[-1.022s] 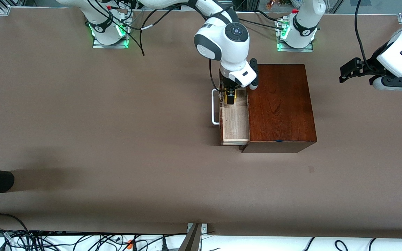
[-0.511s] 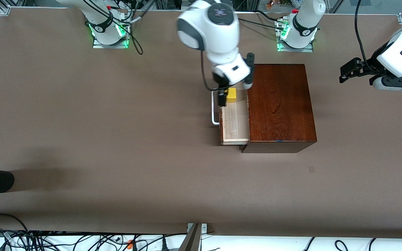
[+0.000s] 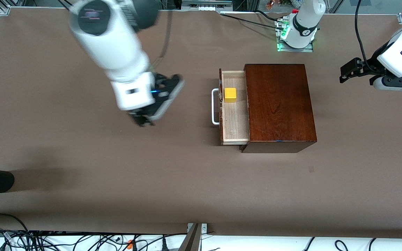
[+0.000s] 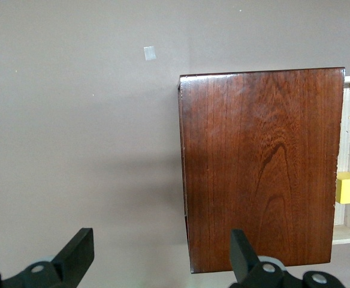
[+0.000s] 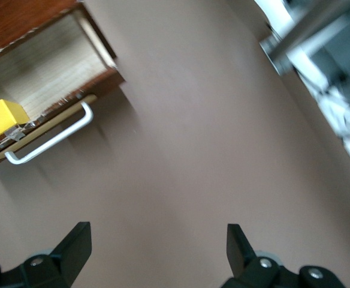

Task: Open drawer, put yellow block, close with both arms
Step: 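Withdraw the right gripper to rest while the left gripper approaches the drawer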

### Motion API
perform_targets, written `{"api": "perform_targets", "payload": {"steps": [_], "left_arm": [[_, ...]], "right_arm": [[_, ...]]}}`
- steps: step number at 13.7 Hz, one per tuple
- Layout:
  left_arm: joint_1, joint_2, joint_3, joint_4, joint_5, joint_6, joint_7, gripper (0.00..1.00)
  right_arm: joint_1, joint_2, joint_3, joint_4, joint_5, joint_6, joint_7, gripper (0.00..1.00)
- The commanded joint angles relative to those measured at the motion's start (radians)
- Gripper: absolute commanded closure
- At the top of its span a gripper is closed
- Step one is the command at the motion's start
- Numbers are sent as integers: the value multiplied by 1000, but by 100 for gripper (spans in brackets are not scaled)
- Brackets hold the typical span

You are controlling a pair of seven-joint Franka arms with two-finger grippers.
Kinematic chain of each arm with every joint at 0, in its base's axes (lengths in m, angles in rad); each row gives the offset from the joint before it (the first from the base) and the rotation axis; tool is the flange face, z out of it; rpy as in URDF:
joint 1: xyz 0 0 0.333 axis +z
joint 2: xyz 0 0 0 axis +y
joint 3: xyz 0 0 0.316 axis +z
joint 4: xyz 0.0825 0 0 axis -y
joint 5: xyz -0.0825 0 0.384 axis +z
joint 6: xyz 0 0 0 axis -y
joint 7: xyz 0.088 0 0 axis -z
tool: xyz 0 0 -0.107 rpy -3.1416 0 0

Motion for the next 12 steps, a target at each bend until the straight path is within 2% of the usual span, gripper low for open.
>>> {"api": "perform_targets", "payload": {"steps": [1, 2, 6, 8, 10, 12], "left_arm": [[-1, 15, 4, 34, -3, -25, 20, 0], [-1, 15, 4, 34, -5, -25, 20, 0], [-1, 15, 4, 34, -5, -27, 20, 0], [-3, 15, 4, 35, -6, -28, 17, 0], [-4, 15, -2, 35, -14, -30, 17, 0], [-17, 27, -8, 34, -15, -80, 17, 0]], "right_arm": [[-39, -96, -99, -111, 103, -32, 55, 0], [-48, -122, -132, -157, 130, -36, 53, 0], [-89, -311, -187, -398, 134, -26, 108, 0], [-124, -374, -186, -455, 126, -49, 203, 0], [-210, -386, -141, -462, 123, -108, 238, 0], [-237, -414, -129, -469, 94, -168, 291, 0]]}}
